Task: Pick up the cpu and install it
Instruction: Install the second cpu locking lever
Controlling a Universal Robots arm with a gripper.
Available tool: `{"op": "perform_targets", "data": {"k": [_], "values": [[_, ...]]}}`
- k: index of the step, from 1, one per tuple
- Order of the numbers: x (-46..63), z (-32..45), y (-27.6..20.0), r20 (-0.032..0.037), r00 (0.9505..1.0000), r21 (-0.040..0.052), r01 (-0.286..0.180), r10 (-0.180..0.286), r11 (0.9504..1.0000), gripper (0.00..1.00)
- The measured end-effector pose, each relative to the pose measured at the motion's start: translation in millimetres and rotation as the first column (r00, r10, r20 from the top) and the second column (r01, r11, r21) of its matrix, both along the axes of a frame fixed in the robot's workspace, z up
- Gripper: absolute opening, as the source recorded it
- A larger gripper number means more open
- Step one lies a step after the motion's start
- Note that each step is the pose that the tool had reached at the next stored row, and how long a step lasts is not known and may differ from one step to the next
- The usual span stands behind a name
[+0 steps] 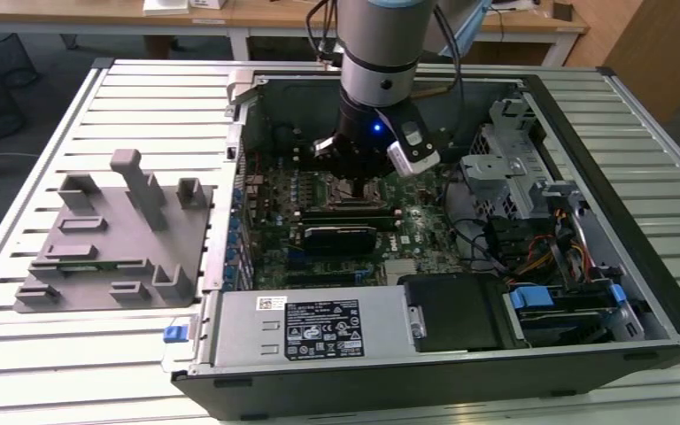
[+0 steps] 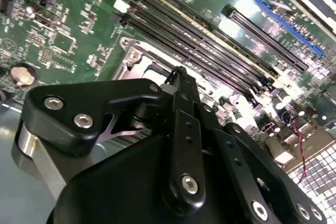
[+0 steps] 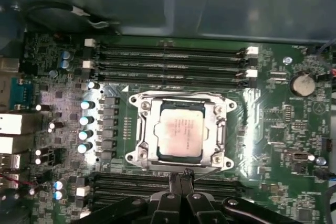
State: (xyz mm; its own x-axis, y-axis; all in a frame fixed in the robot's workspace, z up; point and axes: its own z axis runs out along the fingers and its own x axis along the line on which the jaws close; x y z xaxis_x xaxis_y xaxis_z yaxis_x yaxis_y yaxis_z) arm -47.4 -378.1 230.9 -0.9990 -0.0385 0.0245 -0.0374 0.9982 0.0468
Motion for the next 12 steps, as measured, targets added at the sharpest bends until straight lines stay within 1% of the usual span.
{"op": "perform_targets", "data": {"k": [5,6,7,10,12], "values": [[-10.6,-4.0,-0.7,-0.0001,1.0,-0.0002,0.0,0.0,1.0,0.11],[-11.8,-5.5,-0.7,-0.0001,1.0,-0.0002,0.0,0.0,1.0,0.11],[-13.3,-10.0,-0.8,-0.0001,1.0,0.0001,0.0,0.0,1.0,0.11],[-14.4,-14.9,-1.1,-0.0003,1.0,0.0006,0.0,0.0,1.0,0.11],[-14.7,-16.1,-3.8,-0.0004,1.0,0.0038,0.0,0.0,1.0,0.11]]}}
